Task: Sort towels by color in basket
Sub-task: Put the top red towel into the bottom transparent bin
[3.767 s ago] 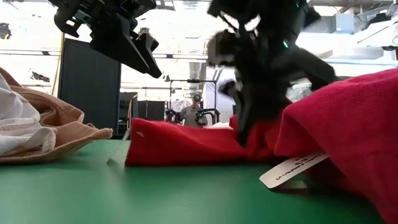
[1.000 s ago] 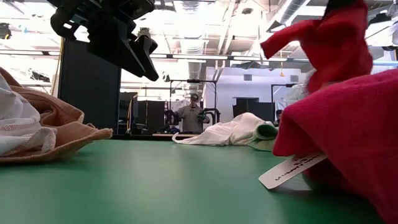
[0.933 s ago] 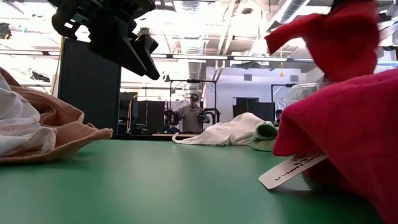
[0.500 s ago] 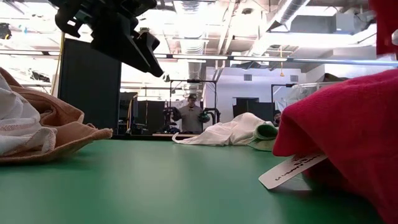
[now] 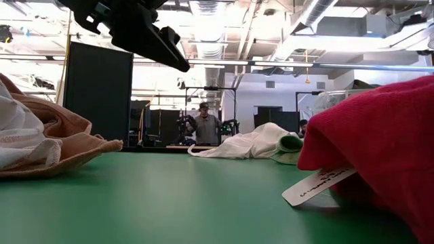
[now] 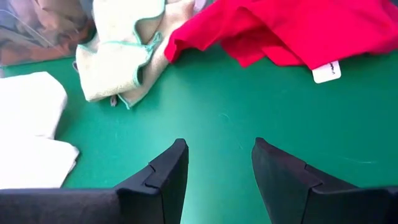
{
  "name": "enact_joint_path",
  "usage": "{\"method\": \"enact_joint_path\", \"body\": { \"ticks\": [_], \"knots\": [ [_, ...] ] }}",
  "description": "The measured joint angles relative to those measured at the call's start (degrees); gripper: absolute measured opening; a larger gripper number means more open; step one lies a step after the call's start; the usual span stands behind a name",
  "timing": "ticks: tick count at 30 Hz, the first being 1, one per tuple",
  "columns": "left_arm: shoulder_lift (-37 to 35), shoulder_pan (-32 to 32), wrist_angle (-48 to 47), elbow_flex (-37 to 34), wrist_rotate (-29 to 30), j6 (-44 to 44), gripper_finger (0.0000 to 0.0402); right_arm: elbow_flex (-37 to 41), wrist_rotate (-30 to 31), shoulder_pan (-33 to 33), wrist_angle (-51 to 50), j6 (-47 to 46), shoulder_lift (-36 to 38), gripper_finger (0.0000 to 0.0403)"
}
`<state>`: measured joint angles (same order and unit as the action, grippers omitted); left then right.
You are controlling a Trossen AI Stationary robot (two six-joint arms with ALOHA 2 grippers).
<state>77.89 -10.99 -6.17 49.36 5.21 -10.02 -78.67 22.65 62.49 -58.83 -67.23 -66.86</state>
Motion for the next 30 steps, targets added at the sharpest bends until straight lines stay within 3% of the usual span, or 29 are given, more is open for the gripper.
{"method": "enact_joint_path", "body": {
  "ticks": [7,16,30],
  "knots": [
    [0.00,0.88,1.04,0.00,0.02,-0.06,0.0170,1.88,-0.53,1.78,0.63,-9.83,-6.44,0.0025],
    [0.00,1.43,5.65,0.00,0.02,-2.84,0.0170,12.42,-11.43,1.37,3.76,-22.14,-12.10,0.0025],
    [1.45,1.43,11.57,0.02,-0.31,-5.41,0.0170,25.78,-15.38,-3.50,23.85,-18.38,-14.16,0.0031]
  ]
}}
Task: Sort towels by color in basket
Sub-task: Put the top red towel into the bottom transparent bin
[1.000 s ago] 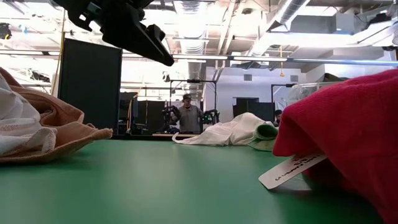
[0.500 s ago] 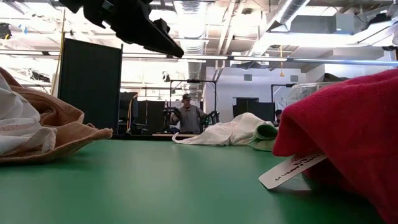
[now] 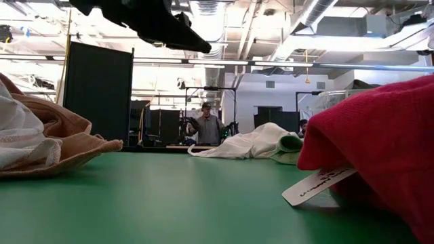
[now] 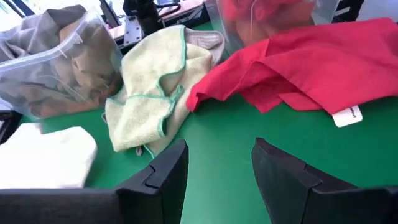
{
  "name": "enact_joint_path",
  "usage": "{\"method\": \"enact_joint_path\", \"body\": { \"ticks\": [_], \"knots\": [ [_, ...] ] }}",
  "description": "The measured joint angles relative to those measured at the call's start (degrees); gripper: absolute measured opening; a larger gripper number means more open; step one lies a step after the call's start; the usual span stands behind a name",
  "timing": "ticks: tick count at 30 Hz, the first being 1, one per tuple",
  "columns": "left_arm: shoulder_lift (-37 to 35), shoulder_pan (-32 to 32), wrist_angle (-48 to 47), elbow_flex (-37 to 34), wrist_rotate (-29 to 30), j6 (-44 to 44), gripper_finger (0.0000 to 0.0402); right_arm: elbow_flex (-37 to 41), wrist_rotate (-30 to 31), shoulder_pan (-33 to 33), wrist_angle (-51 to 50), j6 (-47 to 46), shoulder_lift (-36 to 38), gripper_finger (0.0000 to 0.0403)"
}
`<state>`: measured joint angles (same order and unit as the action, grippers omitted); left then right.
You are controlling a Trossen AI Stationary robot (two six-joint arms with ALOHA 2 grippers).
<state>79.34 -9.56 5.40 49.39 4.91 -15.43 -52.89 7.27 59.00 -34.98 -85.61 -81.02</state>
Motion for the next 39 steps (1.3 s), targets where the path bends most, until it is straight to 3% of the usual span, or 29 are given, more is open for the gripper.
{"method": "enact_joint_path", "body": {
  "ticks": [9,16,19,27,31,35,39],
  "knots": [
    [7.90,0.31,4.47,0.04,-2.19,-0.04,0.0170,3.32,-0.62,-0.69,6.09,0.02,0.23,0.0059],
    [15.33,-0.46,12.29,2.01,-14.46,-0.47,0.0170,3.55,-1.38,-1.52,5.72,0.49,0.51,0.0062],
    [18.76,-1.78,12.47,4.81,-15.48,-3.21,0.0176,3.55,-1.37,-2.39,6.24,2.01,0.51,0.0076],
    [28.36,-4.74,11.27,15.24,-16.82,-6.99,0.0236,3.53,-1.34,-5.08,7.16,6.01,1.31,0.0197],
    [32.44,-5.23,8.45,21.15,-20.47,-9.94,0.0255,3.53,-1.43,-6.32,6.46,6.58,2.00,0.0262],
    [37.12,-6.25,7.19,27.22,-23.68,-12.89,0.0257,3.53,-2.80,-7.18,7.15,6.62,3.36,0.0294],
    [42.42,-6.98,3.97,33.90,-25.45,-16.85,0.0256,3.48,-2.87,-7.37,8.88,6.58,5.53,0.0299]
  ]
}}
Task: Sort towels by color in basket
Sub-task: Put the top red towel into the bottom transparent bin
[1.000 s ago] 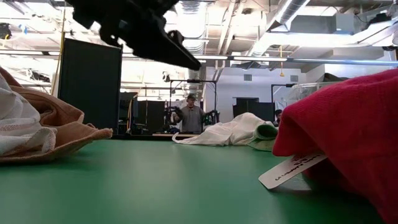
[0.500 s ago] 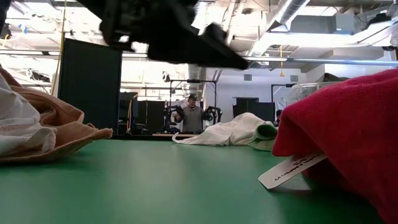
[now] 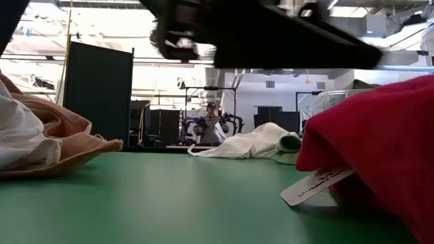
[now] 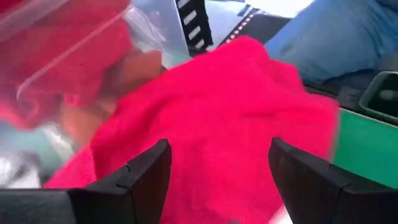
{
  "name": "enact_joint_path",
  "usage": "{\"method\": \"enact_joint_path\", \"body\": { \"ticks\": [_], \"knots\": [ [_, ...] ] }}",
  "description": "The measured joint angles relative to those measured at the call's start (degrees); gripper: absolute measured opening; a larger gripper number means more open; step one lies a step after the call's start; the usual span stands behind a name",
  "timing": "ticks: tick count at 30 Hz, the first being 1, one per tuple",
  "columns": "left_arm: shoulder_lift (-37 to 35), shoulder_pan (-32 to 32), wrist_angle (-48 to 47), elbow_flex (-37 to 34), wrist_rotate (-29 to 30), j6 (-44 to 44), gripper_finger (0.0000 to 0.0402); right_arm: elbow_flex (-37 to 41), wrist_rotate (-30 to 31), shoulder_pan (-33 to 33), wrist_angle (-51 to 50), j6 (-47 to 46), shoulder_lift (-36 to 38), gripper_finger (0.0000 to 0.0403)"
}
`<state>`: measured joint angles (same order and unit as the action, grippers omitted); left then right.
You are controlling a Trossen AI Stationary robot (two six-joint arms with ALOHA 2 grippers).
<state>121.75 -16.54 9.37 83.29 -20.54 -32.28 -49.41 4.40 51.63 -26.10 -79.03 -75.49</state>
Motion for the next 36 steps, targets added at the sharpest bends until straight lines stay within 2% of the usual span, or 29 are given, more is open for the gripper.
{"method": "enact_joint_path", "body": {
  "ticks": [8,14,19,22,27,33,36],
  "knots": [
    [7.60,-1.04,-6.02,10.90,0.05,-6.47,0.0255,-0.01,0.00,0.42,2.56,-0.17,4.32,0.0296],
    [12.30,-1.11,-12.93,16.25,0.01,-9.42,0.0255,-0.01,0.87,0.44,2.88,0.59,8.66,0.0296],
    [15.41,0.05,-17.91,20.91,-2.42,-6.67,0.0253,-0.01,2.91,0.06,2.37,2.59,11.42,0.0296],
    [15.23,0.94,-18.56,21.29,-2.62,-5.58,0.0242,-0.01,3.23,-0.52,2.40,4.21,12.29,0.0296],
    [15.26,1.40,-22.20,21.31,-2.53,-6.22,0.0174,-0.01,3.26,-1.81,2.36,6.89,13.95,0.0295],
    [15.11,2.23,-26.74,21.33,-2.55,-6.48,0.0031,-0.01,3.26,-4.01,2.32,11.38,15.29,0.0295],
    [15.01,2.68,-29.02,21.40,-0.93,-6.49,0.0013,-0.01,3.26,-5.04,2.53,13.67,15.97,0.0295]
  ]
}}
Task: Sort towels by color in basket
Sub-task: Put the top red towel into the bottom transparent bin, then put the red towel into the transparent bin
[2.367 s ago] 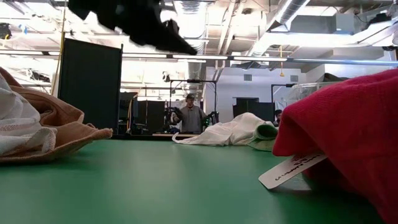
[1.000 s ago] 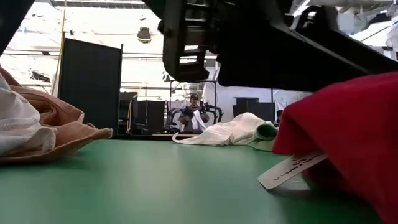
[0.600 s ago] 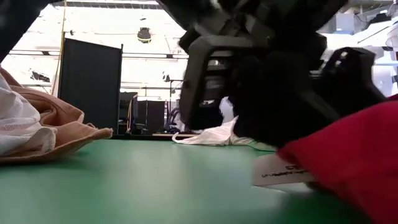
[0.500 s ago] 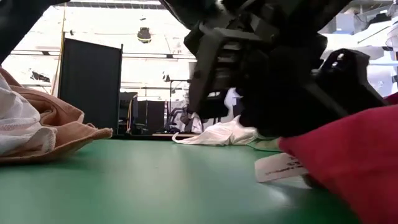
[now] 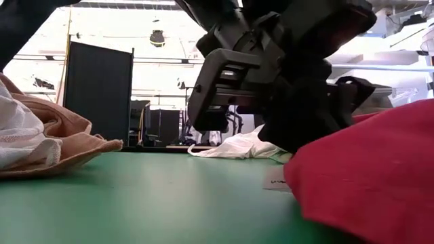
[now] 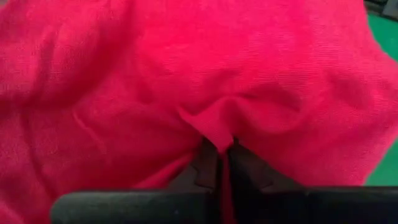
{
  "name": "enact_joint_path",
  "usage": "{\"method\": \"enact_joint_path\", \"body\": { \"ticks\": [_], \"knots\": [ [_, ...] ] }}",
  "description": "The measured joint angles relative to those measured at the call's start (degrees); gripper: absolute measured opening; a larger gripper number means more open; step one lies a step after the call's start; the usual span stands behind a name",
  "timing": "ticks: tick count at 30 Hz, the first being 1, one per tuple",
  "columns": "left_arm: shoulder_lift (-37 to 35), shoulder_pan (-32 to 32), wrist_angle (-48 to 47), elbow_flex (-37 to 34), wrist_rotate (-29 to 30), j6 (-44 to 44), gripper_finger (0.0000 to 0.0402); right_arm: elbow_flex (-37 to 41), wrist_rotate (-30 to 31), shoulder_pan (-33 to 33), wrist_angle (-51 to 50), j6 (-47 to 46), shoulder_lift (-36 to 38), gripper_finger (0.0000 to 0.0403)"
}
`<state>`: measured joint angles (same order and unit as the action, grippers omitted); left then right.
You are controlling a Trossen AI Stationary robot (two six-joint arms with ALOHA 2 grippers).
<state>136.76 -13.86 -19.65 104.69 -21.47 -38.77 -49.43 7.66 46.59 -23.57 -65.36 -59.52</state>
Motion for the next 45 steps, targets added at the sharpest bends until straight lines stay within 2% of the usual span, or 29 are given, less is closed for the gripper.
{"method": "enact_joint_path", "body": {
  "ticks": [5,14,19,22,25,33,38,45],
  "knots": [
    [-0.70,1.36,-4.54,0.08,3.57,0.64,0.0006,0.00,-0.01,-0.58,-0.09,1.38,0.87,0.0295],
    [-3.08,4.40,-13.87,-0.07,5.38,2.49,0.0004,-0.70,0.55,3.97,-2.75,-4.66,3.75,0.0295],
    [-4.02,5.45,-16.57,-0.20,6.38,3.01,0.0004,-3.70,7.88,4.32,-2.43,3.12,3.98,0.0295],
    [-4.83,6.10,-17.82,-0.29,6.75,3.28,0.0004,-4.31,9.27,1.74,-2.54,7.14,2.66,0.0295],
    [-5.70,6.83,-19.56,-0.37,8.10,3.91,0.0003,-4.31,8.81,-1.17,-2.87,10.52,0.72,0.0295],
    [-7.40,9.01,-24.44,-0.40,9.42,4.99,0.0003,-4.31,1.48,-8.79,-2.54,19.53,-3.20,0.0295],
    [-10.19,9.79,-24.60,-1.61,9.29,5.00,0.0003,-4.31,-0.39,-10.24,-2.31,21.64,-3.39,0.0295],
    [-18.21,11.30,-21.15,-5.52,9.18,5.40,0.0003,-4.96,-0.37,-9.47,-0.81,23.91,-2.26,0.0295]
  ]
}}
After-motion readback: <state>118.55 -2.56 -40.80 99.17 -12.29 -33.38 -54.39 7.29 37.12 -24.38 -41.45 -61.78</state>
